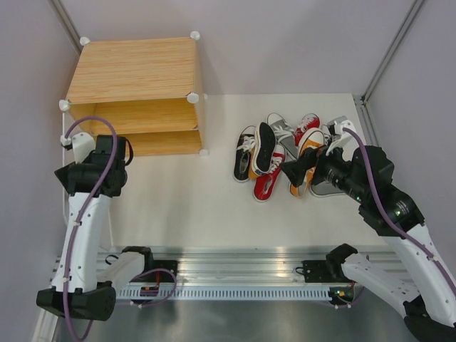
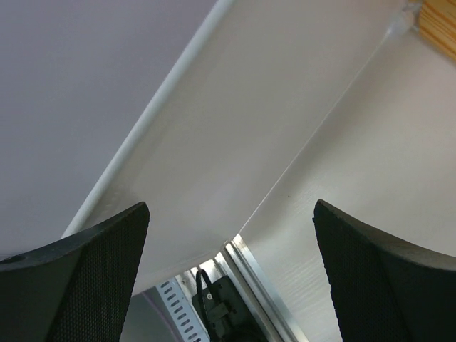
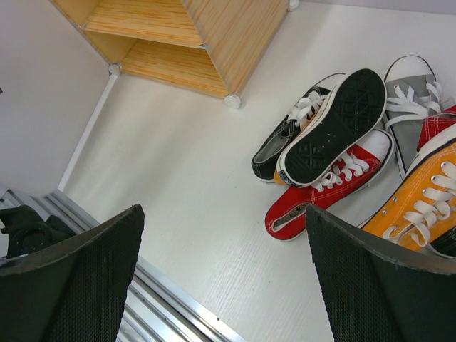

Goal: Place and organize the shoes in the shoe cabinet

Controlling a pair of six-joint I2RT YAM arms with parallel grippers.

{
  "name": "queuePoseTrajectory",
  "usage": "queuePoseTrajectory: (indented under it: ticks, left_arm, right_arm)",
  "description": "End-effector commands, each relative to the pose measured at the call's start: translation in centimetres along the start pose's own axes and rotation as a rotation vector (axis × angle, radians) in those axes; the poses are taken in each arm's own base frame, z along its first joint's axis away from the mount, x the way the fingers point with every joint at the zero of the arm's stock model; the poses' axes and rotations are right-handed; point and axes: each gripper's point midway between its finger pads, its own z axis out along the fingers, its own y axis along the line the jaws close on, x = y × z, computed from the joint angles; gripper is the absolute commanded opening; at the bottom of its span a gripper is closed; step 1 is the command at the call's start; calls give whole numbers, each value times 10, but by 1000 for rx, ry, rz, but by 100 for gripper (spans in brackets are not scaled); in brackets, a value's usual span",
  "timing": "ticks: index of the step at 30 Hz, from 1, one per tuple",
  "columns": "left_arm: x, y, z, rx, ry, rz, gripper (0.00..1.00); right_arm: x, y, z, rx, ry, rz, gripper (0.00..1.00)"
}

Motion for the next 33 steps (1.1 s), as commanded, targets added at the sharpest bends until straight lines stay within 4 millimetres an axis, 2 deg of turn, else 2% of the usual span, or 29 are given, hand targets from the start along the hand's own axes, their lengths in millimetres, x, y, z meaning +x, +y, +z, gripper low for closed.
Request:
queuePoseTrajectory:
  ticks: [1,3,4,5,7,13,19,22,23,24,26,27,29,30,33]
  left_arm:
    - [-25,25,10,-105,-74,-92,100]
    - [-31,33,15,-127,-80,-94,100]
    - [-37,31,19,-114,-92,-121,100]
    - [-36,38,24,-144,-83,-139,100]
    - [-37,41,32,-156,-78,-143,100]
    - [-36,39,51,-163,-29,-186,100]
    - [-52,33,53,-106,-23,-250,100]
    - [-62,20,40,17,-34,-284,100]
    - [-63,18,32,63,-46,-298,100]
    - [-64,4,25,162,-39,-302,100]
    - [-63,-3,7,272,-59,-331,100]
    - [-61,-18,-4,382,-48,-329,100]
    - [-56,-28,-20,480,-54,-326,100]
    - [-52,-41,-31,559,-43,-302,100]
    - [-41,-60,-50,677,-17,-259,100]
  right_arm:
    - [-10,3,-7,2,-34,-26,98]
    - [-9,4,-7,-2,-33,-31,98]
    - [-7,5,-7,-4,-29,-34,98]
    - [-4,3,-6,0,-22,-37,98]
    - [-3,4,-6,-1,-20,-40,98]
    - [-1,1,-3,15,-12,-40,98]
    - [6,-16,-3,117,10,-12,98]
    - [11,-29,0,185,20,5,98]
    - [13,-33,0,208,27,12,98]
    - [14,-40,2,249,31,14,98]
    - [20,-48,6,288,49,16,98]
    - [24,-55,7,324,65,15,98]
    - [32,-65,12,385,91,32,98]
    - [33,-73,13,428,86,35,98]
    - [39,-80,22,465,94,54,98]
